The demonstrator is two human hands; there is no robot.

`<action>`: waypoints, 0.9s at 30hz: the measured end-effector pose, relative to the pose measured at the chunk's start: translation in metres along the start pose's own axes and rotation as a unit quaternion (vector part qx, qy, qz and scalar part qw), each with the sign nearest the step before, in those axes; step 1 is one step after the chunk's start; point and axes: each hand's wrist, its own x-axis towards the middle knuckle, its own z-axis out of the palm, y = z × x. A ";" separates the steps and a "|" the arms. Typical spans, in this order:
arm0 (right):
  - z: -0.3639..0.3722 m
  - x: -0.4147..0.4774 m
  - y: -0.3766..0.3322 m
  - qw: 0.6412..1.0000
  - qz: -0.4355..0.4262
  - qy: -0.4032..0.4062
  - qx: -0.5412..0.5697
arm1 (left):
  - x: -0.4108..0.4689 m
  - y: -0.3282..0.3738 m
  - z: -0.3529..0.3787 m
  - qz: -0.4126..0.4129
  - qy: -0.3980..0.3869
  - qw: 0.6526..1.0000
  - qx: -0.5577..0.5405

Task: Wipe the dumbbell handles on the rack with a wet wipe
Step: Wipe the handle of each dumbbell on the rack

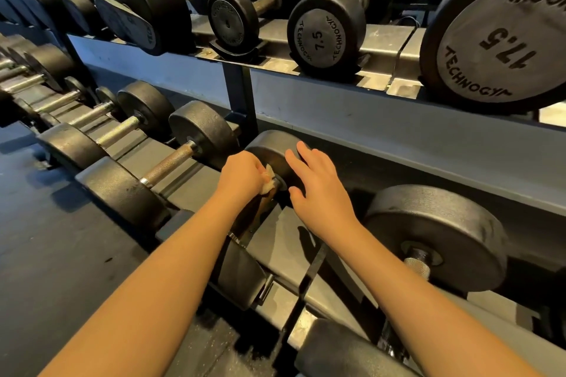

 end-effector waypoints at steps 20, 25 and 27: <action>0.001 -0.001 0.000 1.000 0.002 -0.014 -0.010 | -0.009 -0.016 -0.012 -0.005 -0.061 0.994 0.092; 0.001 -0.001 0.000 1.000 0.005 -0.014 -0.011 | -0.025 -0.029 -0.025 0.003 -0.099 0.986 0.137; 0.001 -0.001 -0.001 1.000 0.006 -0.014 -0.014 | -0.021 -0.023 -0.023 0.003 -0.077 0.991 0.111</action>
